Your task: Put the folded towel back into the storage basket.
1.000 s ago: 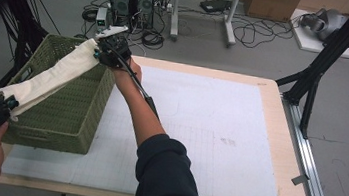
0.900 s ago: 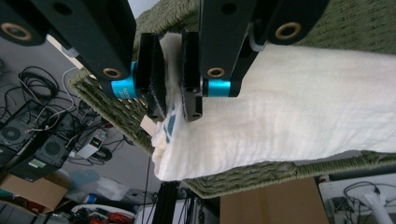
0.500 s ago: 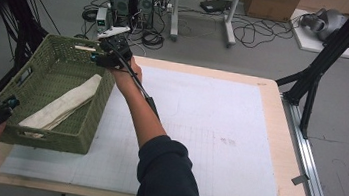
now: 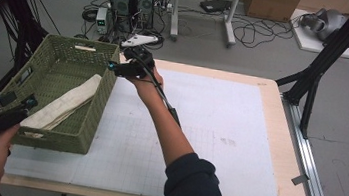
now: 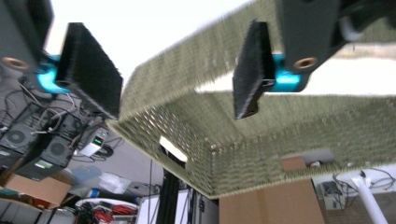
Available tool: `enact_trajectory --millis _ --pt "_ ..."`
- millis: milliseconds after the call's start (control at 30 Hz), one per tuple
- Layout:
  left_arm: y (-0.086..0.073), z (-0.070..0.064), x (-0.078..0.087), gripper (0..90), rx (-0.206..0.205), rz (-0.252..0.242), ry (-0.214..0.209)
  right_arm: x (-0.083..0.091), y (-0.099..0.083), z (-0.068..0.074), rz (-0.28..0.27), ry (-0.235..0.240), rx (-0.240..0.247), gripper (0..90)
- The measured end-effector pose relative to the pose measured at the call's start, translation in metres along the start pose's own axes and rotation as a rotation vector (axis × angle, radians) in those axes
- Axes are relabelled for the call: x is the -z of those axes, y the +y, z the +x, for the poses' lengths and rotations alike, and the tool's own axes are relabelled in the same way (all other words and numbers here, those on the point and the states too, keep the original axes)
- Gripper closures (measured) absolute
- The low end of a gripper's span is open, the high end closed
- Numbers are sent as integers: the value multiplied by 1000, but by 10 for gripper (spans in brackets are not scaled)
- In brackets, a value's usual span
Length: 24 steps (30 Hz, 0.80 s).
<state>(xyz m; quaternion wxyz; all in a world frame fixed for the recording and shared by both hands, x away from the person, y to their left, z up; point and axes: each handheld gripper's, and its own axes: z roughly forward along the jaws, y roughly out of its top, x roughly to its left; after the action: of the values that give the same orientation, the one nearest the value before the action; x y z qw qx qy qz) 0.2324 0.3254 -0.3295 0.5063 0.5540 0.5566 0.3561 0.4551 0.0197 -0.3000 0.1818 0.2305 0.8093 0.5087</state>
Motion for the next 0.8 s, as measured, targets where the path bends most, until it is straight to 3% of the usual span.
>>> enact_trajectory --millis 133,467,567,800 --pt "1 -12 -9 336 -8 12 -64 27 -13 -8 -9 -26 9 256" --pt "7 -51 -37 307 -38 21 -216 96 -57 -28 -14 -79 -33 178" --pt "8 -63 -45 288 -58 34 -249 119 -75 -35 -17 -101 -59 126" --pt "11 -90 -61 243 -82 33 -310 162 -113 -48 -1 -159 -91 124"
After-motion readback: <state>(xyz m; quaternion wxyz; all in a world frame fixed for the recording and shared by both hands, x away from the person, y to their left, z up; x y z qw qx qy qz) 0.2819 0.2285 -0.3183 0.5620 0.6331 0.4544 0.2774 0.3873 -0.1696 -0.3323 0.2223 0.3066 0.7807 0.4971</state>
